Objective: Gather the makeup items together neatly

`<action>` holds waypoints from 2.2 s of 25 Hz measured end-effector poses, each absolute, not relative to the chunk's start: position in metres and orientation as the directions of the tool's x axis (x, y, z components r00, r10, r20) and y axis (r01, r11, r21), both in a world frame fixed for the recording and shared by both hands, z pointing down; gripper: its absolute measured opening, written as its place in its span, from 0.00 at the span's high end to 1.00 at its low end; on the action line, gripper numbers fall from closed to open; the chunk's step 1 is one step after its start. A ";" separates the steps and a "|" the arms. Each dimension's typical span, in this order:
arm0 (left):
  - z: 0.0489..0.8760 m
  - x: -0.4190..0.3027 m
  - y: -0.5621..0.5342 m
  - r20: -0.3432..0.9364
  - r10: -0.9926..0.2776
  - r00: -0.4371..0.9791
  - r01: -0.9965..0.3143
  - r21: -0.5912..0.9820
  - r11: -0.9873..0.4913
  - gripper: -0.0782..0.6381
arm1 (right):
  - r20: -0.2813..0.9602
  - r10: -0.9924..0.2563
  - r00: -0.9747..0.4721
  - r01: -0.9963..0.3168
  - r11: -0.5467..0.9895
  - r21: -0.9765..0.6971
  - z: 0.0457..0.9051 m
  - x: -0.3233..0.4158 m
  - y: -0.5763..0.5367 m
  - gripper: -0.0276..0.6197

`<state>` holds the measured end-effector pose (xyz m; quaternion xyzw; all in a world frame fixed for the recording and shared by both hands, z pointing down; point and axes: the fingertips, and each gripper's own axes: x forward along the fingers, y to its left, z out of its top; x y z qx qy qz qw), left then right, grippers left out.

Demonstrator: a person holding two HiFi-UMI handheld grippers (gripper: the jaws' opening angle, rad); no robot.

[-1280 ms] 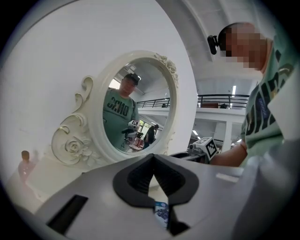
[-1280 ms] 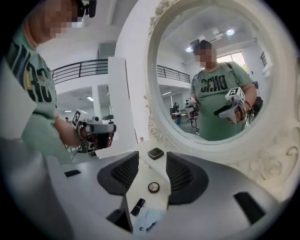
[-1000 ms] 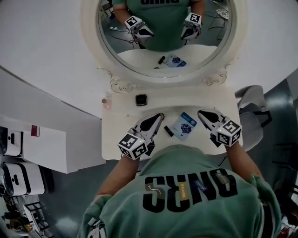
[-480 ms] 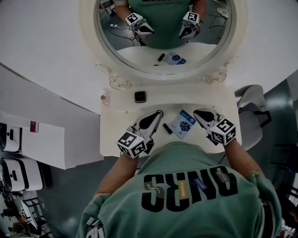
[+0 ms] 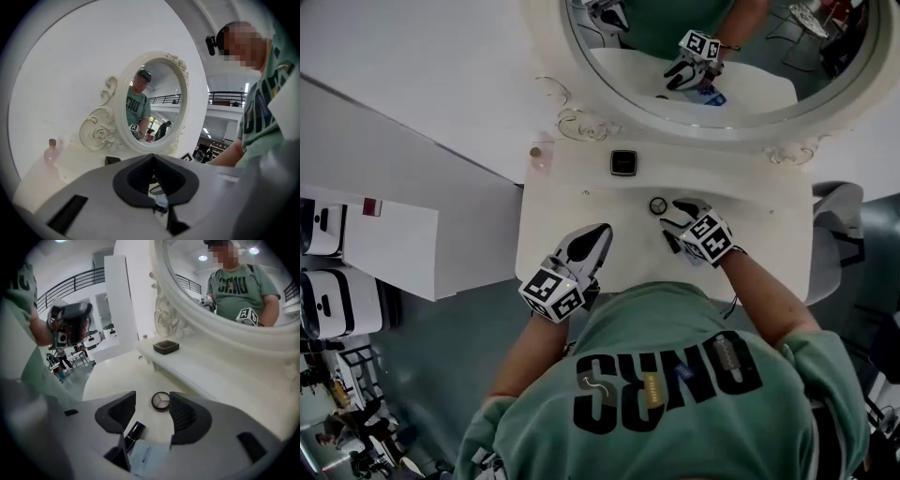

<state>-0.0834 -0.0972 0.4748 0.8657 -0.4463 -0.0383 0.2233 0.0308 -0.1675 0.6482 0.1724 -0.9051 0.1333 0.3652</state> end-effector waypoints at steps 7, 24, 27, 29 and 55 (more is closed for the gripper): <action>0.496 -0.139 -0.092 0.166 -0.808 0.565 -0.779 0.432 -0.455 0.88 | 0.814 -0.247 -0.526 -0.481 0.876 -0.045 0.724 0.005 -0.192 0.53; 0.488 -0.140 -0.115 0.117 -0.764 0.635 -0.716 0.459 -0.526 0.88 | 0.649 -0.426 -0.631 -0.556 0.831 0.005 0.588 -0.003 -0.271 0.64; 0.485 -0.136 -0.118 0.116 -0.753 0.648 -0.709 0.452 -0.541 0.88 | 0.685 -0.424 -0.593 -0.581 0.814 0.001 0.600 -0.005 -0.292 0.64; 0.484 -0.136 -0.118 0.119 -0.751 0.650 -0.709 0.450 -0.543 0.88 | 0.708 -0.413 -0.573 -0.584 0.812 0.000 0.608 -0.007 -0.297 0.64; 0.471 -0.105 -0.127 0.086 -0.659 0.748 -0.622 0.437 -0.649 0.88 | 0.767 -0.308 -0.563 -0.619 0.772 -0.144 0.620 0.047 -0.171 0.69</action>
